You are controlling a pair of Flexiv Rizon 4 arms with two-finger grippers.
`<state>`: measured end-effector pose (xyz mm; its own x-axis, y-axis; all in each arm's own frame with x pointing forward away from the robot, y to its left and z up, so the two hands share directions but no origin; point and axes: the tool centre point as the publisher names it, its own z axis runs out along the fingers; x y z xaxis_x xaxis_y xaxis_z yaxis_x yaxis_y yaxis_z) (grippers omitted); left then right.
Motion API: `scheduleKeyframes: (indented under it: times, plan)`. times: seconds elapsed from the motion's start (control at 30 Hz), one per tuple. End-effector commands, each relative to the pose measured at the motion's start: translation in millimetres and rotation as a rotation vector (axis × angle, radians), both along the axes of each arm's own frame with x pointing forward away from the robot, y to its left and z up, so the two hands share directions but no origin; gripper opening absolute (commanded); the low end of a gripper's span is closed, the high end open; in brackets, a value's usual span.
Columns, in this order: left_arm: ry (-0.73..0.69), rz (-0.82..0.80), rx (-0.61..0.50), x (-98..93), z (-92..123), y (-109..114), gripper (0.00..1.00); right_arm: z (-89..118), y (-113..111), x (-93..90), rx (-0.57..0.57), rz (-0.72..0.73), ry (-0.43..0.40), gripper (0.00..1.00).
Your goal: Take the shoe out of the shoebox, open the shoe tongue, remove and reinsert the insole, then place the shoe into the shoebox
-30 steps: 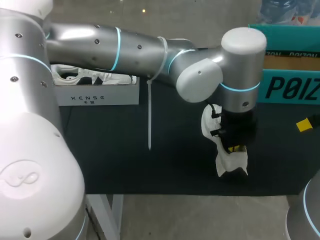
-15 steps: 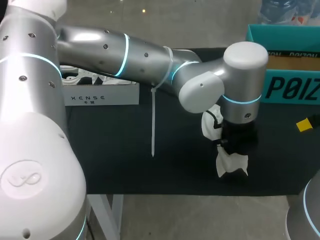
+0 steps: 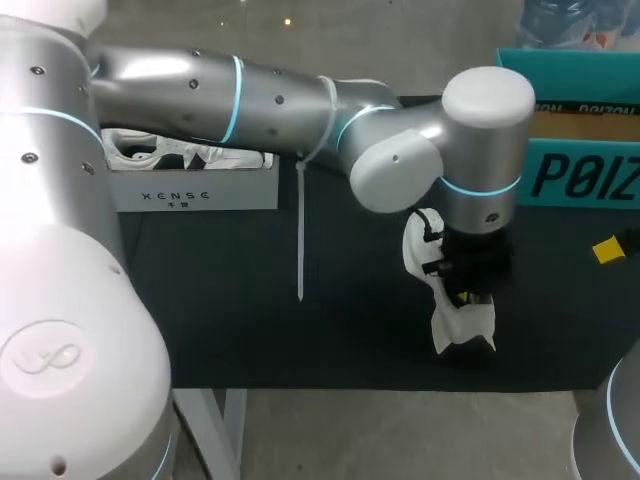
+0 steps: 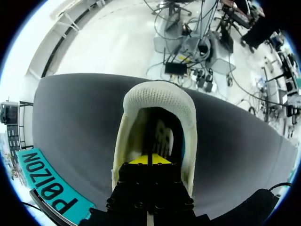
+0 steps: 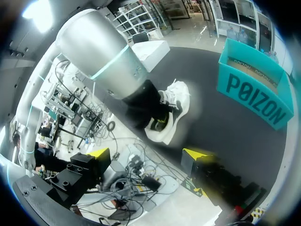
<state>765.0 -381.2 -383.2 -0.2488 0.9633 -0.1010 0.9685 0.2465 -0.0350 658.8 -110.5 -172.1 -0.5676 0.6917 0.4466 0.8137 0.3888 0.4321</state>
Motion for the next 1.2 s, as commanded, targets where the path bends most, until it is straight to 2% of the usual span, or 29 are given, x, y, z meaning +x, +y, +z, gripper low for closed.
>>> scheduleKeyframes:
  times: [0.03,0.2,0.23,0.3,0.33,0.73,1.2]
  plan:
    - [-0.029,0.006,-0.004,2.3,15.0,12.4,0.00,-0.8,-0.1,-0.5,-0.001,0.000,0.000,1.00]
    - [-0.069,0.019,-0.006,12.8,16.6,15.0,0.00,-0.8,-0.1,-0.5,-0.001,0.000,0.000,1.00]
    - [-0.078,0.022,-0.014,14.5,16.5,14.7,0.12,-0.8,-0.1,-0.5,-0.001,0.000,0.000,1.00]
    - [-0.092,0.029,-0.011,16.2,17.4,14.1,0.56,-0.8,-0.1,-0.5,-0.001,0.000,0.000,1.00]
    - [-0.096,0.031,-0.011,16.7,18.3,13.6,0.98,-0.8,-0.1,-0.5,-0.001,0.000,0.000,1.00]
    - [-0.105,0.016,0.012,11.3,19.2,15.0,1.00,-0.8,-0.1,-0.5,-0.001,0.000,0.000,1.00]
    - [-0.120,0.031,0.014,18.0,24.1,20.3,1.00,-0.8,-0.1,-0.5,-0.001,0.000,0.000,1.00]
